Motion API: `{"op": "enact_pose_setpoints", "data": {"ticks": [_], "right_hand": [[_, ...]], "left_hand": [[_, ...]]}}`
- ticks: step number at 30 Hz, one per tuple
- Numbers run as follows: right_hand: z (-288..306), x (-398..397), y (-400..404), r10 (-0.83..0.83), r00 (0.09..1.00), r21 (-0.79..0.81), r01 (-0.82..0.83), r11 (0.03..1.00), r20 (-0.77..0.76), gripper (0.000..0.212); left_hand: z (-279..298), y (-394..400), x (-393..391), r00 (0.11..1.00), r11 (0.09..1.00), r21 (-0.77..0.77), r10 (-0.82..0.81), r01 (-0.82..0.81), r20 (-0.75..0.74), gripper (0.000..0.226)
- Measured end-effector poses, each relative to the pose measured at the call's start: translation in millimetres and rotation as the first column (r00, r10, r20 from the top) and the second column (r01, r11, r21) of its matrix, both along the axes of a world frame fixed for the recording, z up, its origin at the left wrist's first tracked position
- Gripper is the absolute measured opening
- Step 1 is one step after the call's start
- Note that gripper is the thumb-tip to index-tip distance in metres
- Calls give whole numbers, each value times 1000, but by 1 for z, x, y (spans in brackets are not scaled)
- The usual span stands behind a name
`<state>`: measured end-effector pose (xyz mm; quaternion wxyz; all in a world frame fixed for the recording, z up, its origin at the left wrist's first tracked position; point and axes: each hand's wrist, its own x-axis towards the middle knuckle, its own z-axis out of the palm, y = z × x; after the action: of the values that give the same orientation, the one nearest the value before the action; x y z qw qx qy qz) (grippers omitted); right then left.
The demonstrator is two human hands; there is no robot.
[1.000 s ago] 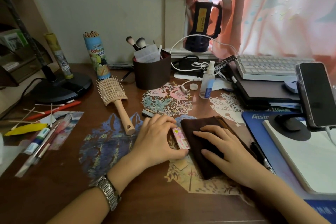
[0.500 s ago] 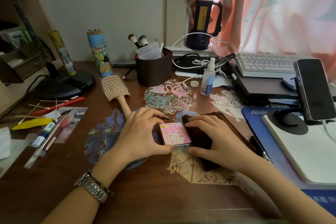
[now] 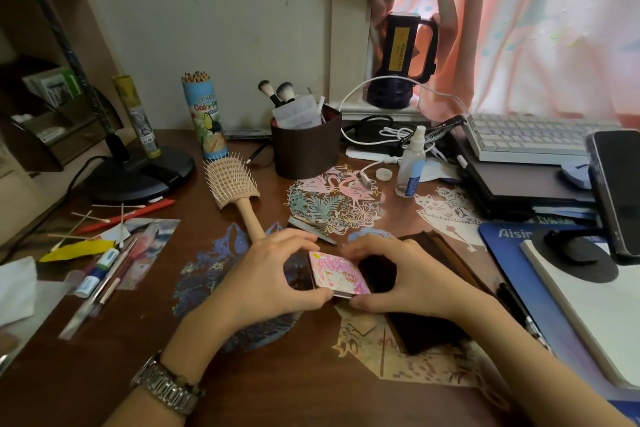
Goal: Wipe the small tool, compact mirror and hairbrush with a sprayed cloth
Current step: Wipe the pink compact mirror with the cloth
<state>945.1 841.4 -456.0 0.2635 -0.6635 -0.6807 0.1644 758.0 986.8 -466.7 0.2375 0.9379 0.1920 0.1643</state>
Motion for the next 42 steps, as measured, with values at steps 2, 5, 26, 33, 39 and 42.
{"op": "enact_pose_setpoints", "data": {"ticks": [2,5,26,33,39,42], "right_hand": [[0,1,-1,12,1000,4,-12,1000,4,46],[-3,5,-2,1,1000,25,0,1000,-26,38],[-9,0,3,-89,980,319,144,937,-180,20],[-10,-4,6,-166,912,281,282,917,-376,13],[-13,-4,6,-206,867,185,318,930,-454,10],[-14,-7,6,-221,876,154,312,937,-429,11]], "left_hand": [[0,1,0,1000,999,-40,4,-4,-12,72],[-1,1,1,999,998,-61,12,-14,-32,70],[2,-11,7,928,998,54,-61,44,368,11],[-1,-12,7,981,996,-77,-36,52,192,61],[-5,-10,8,990,997,38,-72,68,121,68],[-3,-6,3,993,984,164,-81,66,83,65]]}}
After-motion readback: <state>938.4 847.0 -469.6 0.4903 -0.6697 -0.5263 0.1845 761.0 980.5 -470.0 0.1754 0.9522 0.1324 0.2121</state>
